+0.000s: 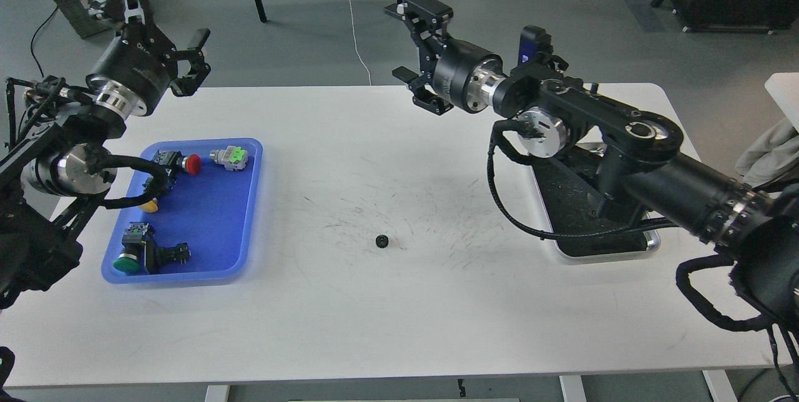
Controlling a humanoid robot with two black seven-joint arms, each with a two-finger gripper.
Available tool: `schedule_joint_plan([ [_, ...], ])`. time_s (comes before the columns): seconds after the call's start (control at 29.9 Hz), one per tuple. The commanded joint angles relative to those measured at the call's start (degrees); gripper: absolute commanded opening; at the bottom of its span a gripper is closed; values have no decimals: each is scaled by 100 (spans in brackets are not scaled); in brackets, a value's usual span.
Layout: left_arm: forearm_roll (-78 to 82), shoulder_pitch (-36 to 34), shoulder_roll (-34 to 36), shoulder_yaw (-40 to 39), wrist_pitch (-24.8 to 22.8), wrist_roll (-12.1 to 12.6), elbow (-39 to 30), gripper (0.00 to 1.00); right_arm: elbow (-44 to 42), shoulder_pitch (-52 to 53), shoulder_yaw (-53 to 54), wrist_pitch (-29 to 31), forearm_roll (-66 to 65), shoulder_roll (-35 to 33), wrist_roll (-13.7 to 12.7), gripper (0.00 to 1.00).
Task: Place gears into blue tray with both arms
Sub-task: 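Reach the left gripper to the black gear and grasp it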
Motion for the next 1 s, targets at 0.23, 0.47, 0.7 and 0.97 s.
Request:
schedule_joint_plan([
  [0.23, 3081, 278, 551, 732, 49, 81, -1444, 98, 822, -2359, 2408, 812, 1218, -1397, 118, 99],
  [0.47, 5805, 805, 481, 941, 206, 54, -2104, 98, 586, -3055, 3166, 1111, 1868, -1353, 127, 99],
  [0.7, 8830, 885, 33, 1812, 690, 89, -1981, 97, -126, -3072, 3166, 1269, 2185, -1126, 258, 99],
  [0.97, 10188, 902, -731, 2208, 1077, 116, -1068, 96, -671, -3213, 3166, 1594, 2185, -896, 276, 99],
])
